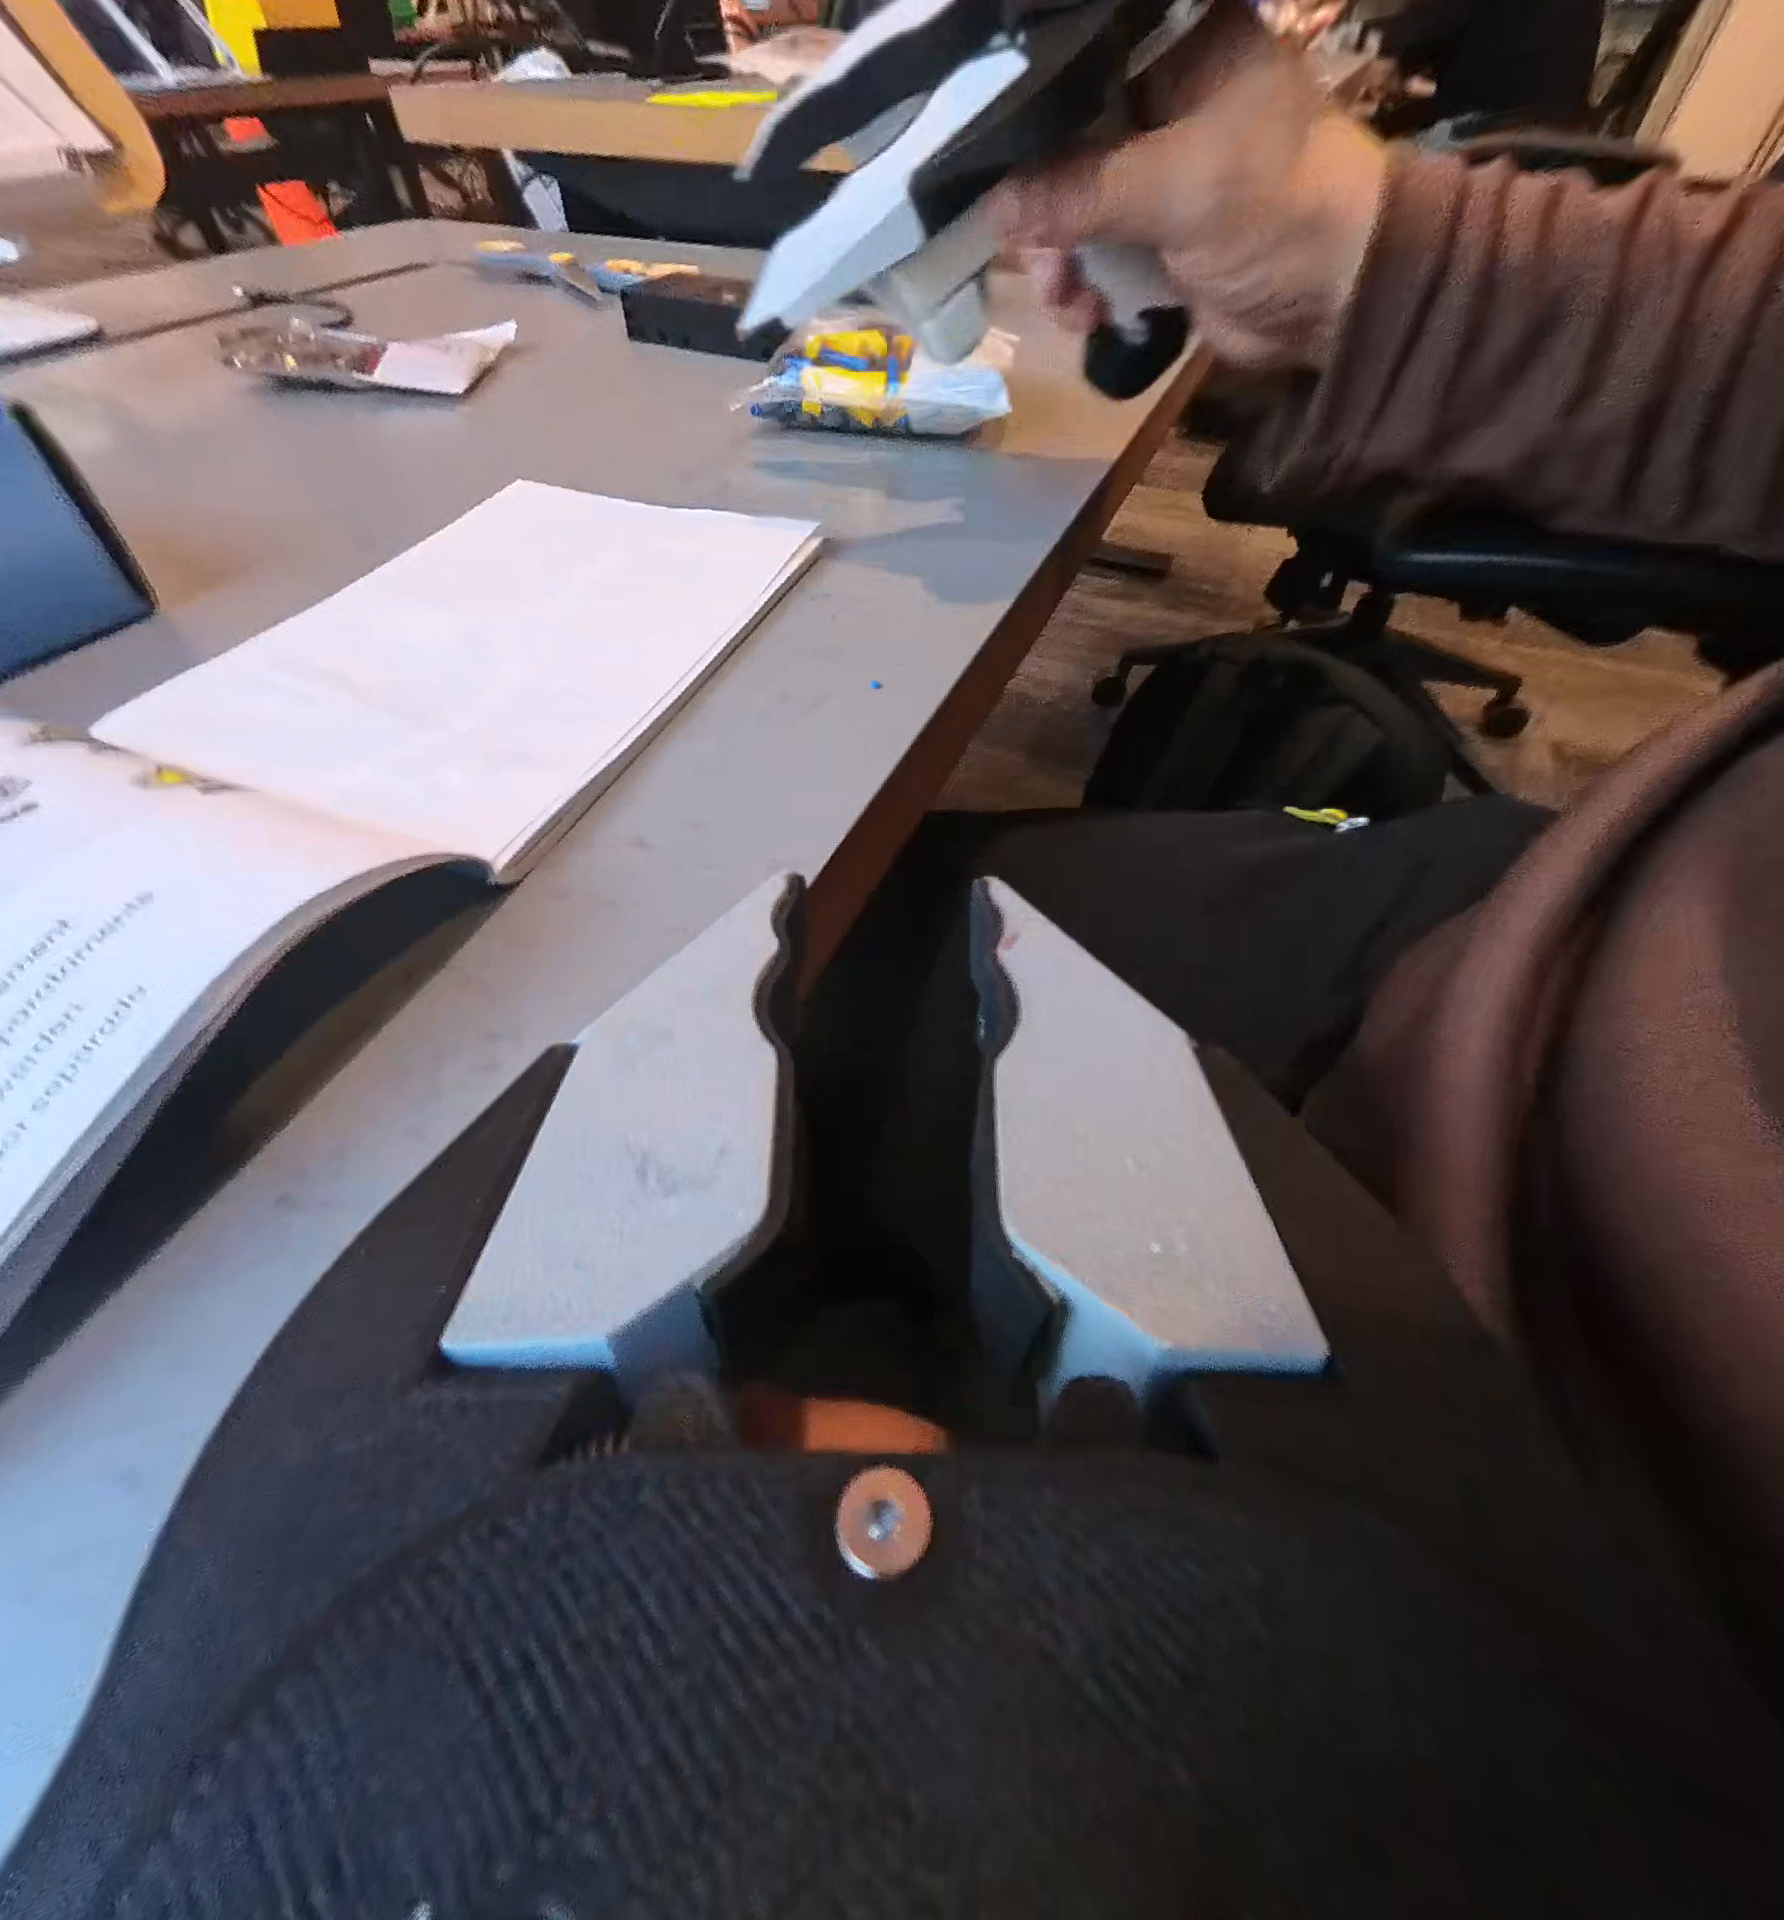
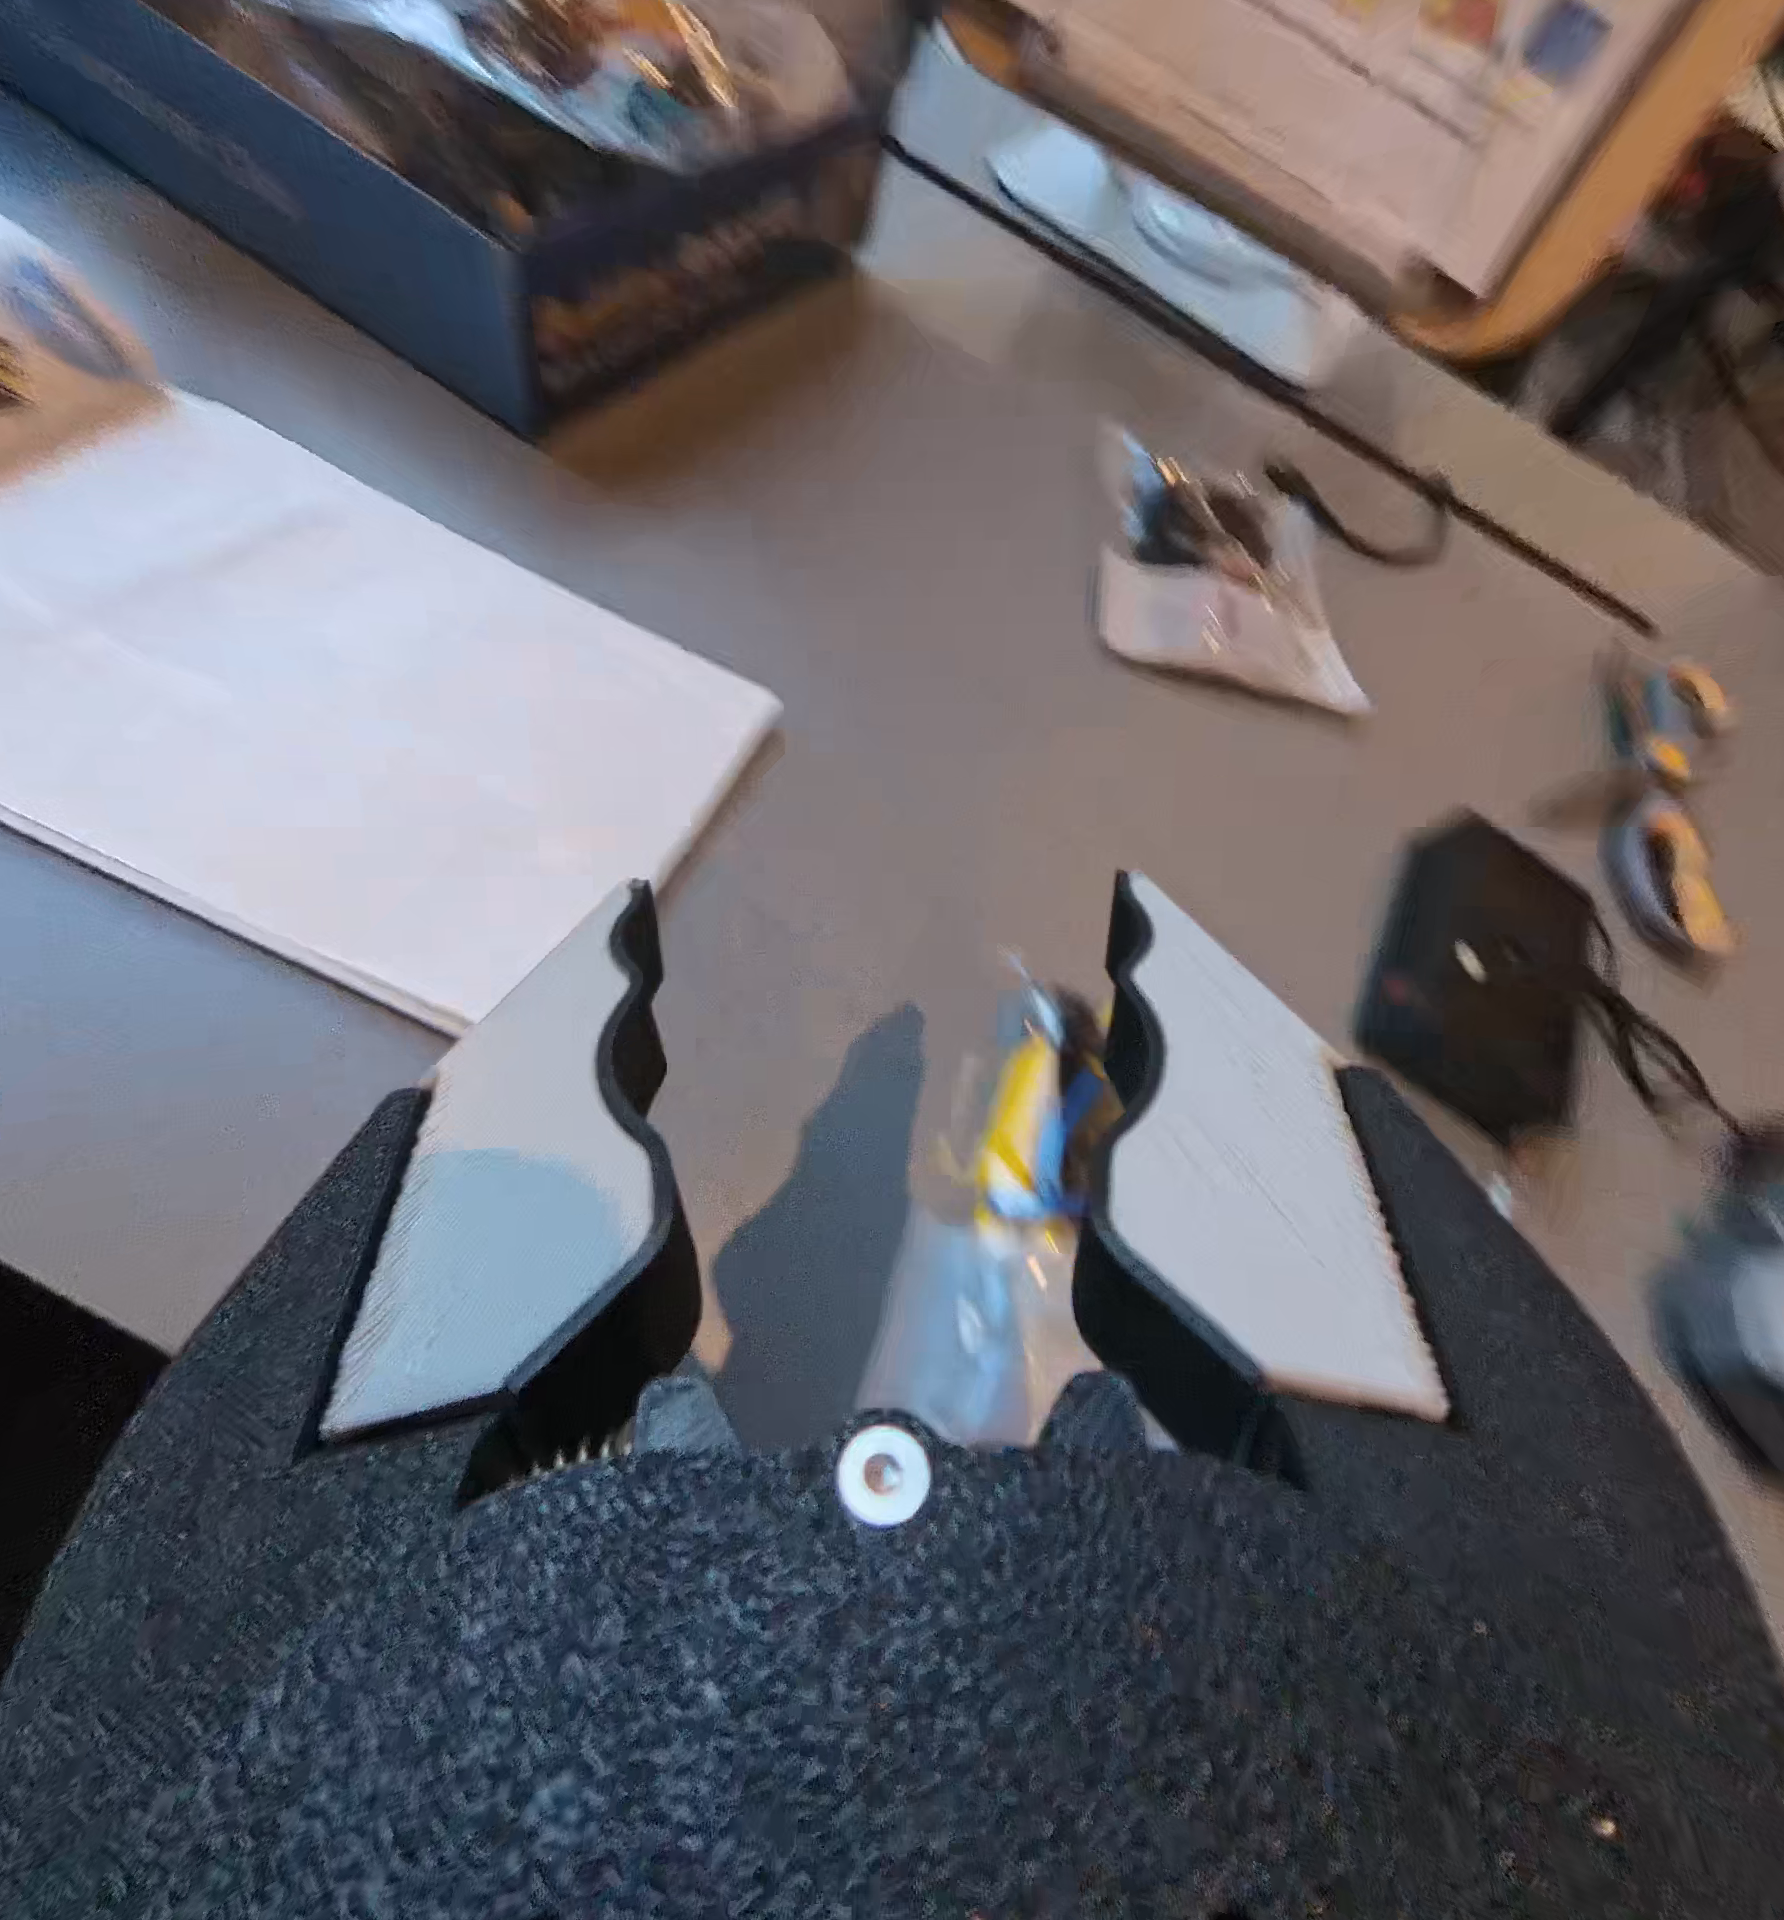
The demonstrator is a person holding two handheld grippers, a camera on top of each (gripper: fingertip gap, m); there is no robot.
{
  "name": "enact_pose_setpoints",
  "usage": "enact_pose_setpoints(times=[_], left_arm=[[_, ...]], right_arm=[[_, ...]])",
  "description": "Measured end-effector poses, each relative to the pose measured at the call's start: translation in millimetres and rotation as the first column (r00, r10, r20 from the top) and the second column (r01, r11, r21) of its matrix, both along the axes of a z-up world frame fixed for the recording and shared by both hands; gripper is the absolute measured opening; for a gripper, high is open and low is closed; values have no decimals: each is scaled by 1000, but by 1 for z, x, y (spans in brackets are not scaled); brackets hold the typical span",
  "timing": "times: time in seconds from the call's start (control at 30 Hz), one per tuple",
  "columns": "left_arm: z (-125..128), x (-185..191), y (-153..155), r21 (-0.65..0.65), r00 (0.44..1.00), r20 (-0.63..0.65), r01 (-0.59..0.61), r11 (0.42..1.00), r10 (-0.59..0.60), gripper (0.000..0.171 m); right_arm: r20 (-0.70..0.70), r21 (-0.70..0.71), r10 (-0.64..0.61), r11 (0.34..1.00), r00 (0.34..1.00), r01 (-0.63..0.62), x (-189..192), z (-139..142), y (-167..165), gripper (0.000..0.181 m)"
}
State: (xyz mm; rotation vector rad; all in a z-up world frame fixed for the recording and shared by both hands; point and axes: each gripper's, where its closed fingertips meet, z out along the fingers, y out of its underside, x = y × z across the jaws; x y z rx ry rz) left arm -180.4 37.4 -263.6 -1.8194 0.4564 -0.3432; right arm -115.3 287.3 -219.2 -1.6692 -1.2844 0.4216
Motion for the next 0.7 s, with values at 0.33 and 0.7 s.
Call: enact_pose_setpoints(times=[0.33, 0.7], left_arm=[[-8, 20, 14, -53, 999, -39, 5, 999, -7, 26], [-12, 14, 4, -26, 990, -139, -6, 1000, 3, 26]], right_arm=[[163, -134, -196, 966, 967, 219, 73, -54, 18, 98], [98, 7, -233, 972, 967, 234, 74, -33, 41, 2]])
